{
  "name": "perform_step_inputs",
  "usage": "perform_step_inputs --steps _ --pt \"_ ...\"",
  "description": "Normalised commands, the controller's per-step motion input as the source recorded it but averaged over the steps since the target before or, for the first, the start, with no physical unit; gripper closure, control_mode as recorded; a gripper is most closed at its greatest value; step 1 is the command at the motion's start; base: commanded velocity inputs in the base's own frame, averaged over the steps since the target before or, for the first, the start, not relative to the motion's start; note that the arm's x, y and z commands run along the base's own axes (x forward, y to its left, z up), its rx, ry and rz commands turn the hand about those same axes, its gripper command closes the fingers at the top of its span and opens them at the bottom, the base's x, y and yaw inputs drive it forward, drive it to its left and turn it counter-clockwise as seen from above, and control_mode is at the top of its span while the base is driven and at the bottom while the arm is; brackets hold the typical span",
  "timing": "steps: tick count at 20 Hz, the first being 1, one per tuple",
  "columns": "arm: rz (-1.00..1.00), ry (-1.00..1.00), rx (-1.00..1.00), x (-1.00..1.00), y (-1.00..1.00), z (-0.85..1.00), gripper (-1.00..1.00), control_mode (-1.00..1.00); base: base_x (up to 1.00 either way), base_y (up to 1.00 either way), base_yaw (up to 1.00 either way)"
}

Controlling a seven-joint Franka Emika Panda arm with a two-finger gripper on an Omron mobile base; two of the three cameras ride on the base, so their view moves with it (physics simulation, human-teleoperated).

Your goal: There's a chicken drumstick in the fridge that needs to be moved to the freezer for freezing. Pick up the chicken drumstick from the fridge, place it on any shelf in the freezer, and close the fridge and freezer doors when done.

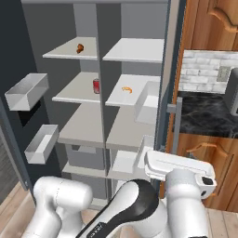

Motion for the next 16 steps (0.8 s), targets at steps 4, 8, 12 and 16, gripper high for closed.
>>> perform_step_inputs --steps 4,8,12,16 --pt "0.00 -0.06 0.00 0.94 -0.54 -0.52 -1.00 -1.00 0.00 0.00 0.00" --pt "0.11 -0.08 0.06 0.58 -0.81 -0.18 -1.00 -1.00 0.00 0.00 0.00" --pt "0.09 0.00 0.00 0.72 -0.57 -0.37 -1.00 -1.00 0.00 0.00 0.00" --pt "0.03 0.00 0.00 0.49 -0.24 -0.46 -1.00 -1.00 0.00 0.00 0.00"
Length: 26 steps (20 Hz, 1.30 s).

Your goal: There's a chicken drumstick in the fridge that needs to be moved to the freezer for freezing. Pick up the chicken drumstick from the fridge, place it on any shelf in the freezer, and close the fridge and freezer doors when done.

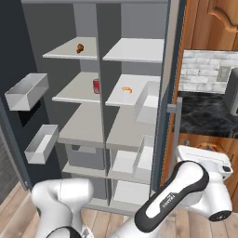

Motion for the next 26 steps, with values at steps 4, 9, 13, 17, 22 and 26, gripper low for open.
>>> perform_step_inputs --steps 4,9,13,17,22,26 --pt "0.00 0.00 -0.04 0.39 0.00 -0.29 -1.00 -1.00 0.00 0.00 0.00" --pt "0.00 0.00 -0.04 0.56 0.06 -0.26 -1.00 -1.00 0.00 0.00 0.00" --pt "0.00 0.01 -0.09 0.44 0.41 -0.24 -1.00 -1.00 0.00 0.00 0.00" --pt "0.00 0.00 -0.12 0.24 0.94 -0.10 -1.00 -1.00 0.00 0.00 0.00" --pt "0.00 0.00 -0.14 0.32 1.00 -0.07 -1.00 -1.00 0.00 0.00 0.00" --pt "-0.01 0.00 -0.14 0.57 1.00 -0.01 -1.00 -1.00 0.00 0.00 0.00"
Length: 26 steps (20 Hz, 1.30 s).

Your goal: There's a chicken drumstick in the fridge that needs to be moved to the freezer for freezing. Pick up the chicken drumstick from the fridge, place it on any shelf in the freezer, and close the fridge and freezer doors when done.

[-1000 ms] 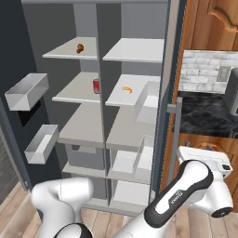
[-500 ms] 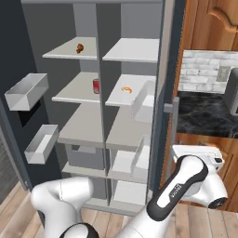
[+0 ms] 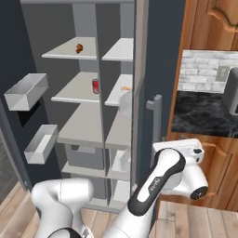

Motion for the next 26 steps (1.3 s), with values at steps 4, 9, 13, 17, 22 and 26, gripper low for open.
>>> perform_step_inputs --steps 4,9,13,17,22,26 --pt "-0.05 0.00 -0.10 0.75 1.00 0.00 -1.00 -1.00 0.00 0.00 0.00" --pt "-0.05 0.02 -0.05 0.82 1.00 0.00 -1.00 -1.00 0.00 0.00 0.00" --pt "-0.05 0.07 0.00 0.79 1.00 0.00 -1.00 -1.00 0.00 0.00 0.00" --pt "-0.03 0.06 0.00 0.61 1.00 0.12 -1.00 -1.00 0.00 0.00 0.00" --pt "-0.03 0.02 0.00 0.61 1.00 0.16 -1.00 -1.00 0.00 0.00 0.00" --pt "-0.04 0.00 0.00 0.69 0.93 0.13 -1.00 -1.00 0.00 0.00 0.00"
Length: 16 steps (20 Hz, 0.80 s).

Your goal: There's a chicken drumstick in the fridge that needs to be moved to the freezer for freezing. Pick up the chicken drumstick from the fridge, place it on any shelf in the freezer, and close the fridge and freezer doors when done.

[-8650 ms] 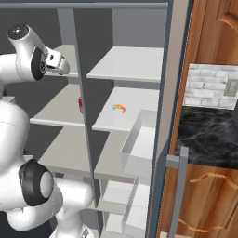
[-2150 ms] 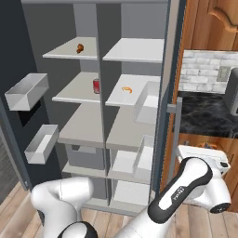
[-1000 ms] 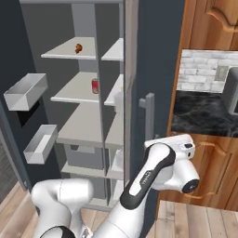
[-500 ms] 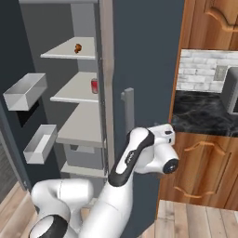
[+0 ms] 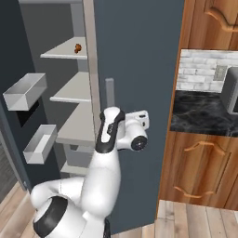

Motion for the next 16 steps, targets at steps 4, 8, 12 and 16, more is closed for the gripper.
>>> perform_step_inputs --steps 4,8,12,16 --pt "-0.04 0.02 0.00 0.69 0.68 0.07 -1.00 -1.00 0.00 0.00 0.00" --pt "-0.03 0.02 0.00 0.63 0.34 0.08 -1.00 -1.00 0.00 0.00 0.00" --pt "-0.02 0.00 0.00 0.59 0.06 0.06 -1.00 -1.00 0.00 0.00 0.00" --pt "-0.05 0.00 0.00 0.90 0.00 0.00 -1.00 -1.00 0.00 0.00 0.00"
